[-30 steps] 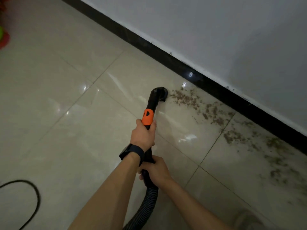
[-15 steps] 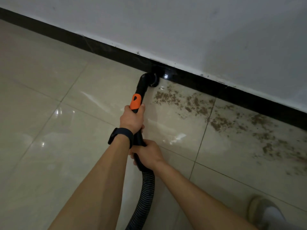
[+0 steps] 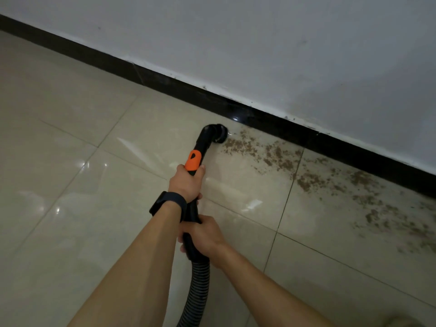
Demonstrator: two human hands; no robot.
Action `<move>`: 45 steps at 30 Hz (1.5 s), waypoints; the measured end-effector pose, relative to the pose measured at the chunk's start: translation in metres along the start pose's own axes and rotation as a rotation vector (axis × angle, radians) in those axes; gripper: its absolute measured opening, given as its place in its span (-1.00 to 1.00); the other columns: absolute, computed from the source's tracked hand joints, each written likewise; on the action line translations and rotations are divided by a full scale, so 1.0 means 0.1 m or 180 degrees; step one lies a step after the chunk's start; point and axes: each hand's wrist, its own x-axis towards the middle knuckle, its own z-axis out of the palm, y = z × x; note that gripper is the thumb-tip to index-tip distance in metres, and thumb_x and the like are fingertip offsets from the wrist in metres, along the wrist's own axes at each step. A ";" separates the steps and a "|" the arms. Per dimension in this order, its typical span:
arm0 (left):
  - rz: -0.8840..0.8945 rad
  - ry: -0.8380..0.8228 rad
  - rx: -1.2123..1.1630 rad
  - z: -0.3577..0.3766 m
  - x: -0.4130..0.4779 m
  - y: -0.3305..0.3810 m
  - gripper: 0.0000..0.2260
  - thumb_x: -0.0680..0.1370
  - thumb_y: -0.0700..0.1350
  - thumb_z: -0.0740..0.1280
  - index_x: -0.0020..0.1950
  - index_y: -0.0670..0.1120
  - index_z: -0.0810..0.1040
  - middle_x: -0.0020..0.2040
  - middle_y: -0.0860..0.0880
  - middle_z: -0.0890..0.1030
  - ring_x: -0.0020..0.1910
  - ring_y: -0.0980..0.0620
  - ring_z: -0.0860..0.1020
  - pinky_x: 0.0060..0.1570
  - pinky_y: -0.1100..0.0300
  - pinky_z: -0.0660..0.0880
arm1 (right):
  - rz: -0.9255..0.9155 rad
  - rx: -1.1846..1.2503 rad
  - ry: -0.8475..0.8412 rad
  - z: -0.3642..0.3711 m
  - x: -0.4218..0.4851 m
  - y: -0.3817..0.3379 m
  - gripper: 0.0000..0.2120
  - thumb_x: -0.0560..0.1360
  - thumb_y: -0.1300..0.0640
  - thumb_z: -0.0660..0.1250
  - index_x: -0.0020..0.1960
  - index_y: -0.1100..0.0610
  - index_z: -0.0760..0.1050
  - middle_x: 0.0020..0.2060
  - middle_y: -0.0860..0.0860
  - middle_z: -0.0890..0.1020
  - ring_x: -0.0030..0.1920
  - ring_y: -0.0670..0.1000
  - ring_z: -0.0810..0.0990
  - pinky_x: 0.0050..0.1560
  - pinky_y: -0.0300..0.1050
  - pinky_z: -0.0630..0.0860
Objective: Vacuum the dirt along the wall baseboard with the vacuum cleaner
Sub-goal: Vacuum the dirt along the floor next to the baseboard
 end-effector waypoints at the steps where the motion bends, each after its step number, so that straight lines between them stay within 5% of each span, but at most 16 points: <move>1: -0.0035 0.0031 0.0071 -0.02 -0.08 -0.04 -0.63 0.60 0.16 0.28 0.18 -0.13 0.38 -0.05 -0.20 0.60 -0.38 -0.09 0.59 -0.41 0.10 0.56 | 0.0015 0.0029 -0.0016 0.05 -0.08 0.04 -0.81 0.24 0.06 0.41 -0.22 0.17 0.58 -0.40 0.02 0.66 -0.42 0.03 0.62 -0.40 -0.13 0.55; 14: -0.0332 0.0197 0.0225 0.04 -0.76 -0.55 -0.62 0.60 0.17 0.27 0.16 -0.13 0.36 -0.11 -0.13 0.55 -0.29 -0.13 0.65 -0.43 0.16 0.54 | -0.0029 -0.0017 -0.0223 0.20 -0.57 0.68 -0.61 0.01 -0.14 0.38 -0.29 0.10 0.58 -0.43 -0.07 0.65 -0.46 -0.11 0.61 -0.41 -0.27 0.51; 20: -0.0271 0.0310 0.0281 0.08 -0.65 -0.34 -0.61 0.61 0.17 0.26 0.19 -0.14 0.36 -0.03 -0.17 0.57 -0.21 -0.18 0.67 -0.35 0.09 0.59 | -0.0091 0.0012 -0.0182 0.07 -0.44 0.53 -0.91 0.15 0.00 0.40 -0.47 0.01 0.57 -0.47 -0.07 0.64 -0.51 -0.12 0.59 -0.47 -0.31 0.47; 25: -0.0212 0.0368 0.0182 0.13 -0.50 -0.17 -0.62 0.61 0.15 0.27 0.19 -0.13 0.37 -0.02 -0.17 0.58 -0.27 -0.14 0.64 -0.31 0.06 0.62 | -0.0203 0.0053 -0.0176 -0.08 -0.31 0.41 -0.91 0.37 0.13 0.41 -0.31 0.08 0.57 -0.47 -0.06 0.65 -0.50 -0.08 0.61 -0.45 -0.26 0.52; 30: -0.0195 0.0388 0.0109 0.25 -0.41 -0.11 -0.63 0.60 0.17 0.27 0.17 -0.11 0.37 -0.04 -0.16 0.59 -0.32 -0.11 0.63 -0.22 0.00 0.66 | -0.0162 -0.0013 -0.0134 -0.20 -0.20 0.37 -0.78 0.21 0.01 0.41 -0.24 0.13 0.59 -0.41 0.00 0.66 -0.43 0.00 0.63 -0.30 -0.07 0.63; 45: 0.0138 0.0488 0.0395 0.54 0.00 0.42 -0.62 0.60 0.18 0.25 0.17 -0.12 0.34 -0.10 -0.14 0.56 -0.27 -0.15 0.66 -0.17 -0.09 0.66 | -0.0262 0.0278 -0.0129 -0.64 0.13 -0.03 -0.80 0.21 0.07 0.38 -0.21 0.14 0.58 -0.44 0.00 0.66 -0.45 0.00 0.63 -0.43 -0.15 0.58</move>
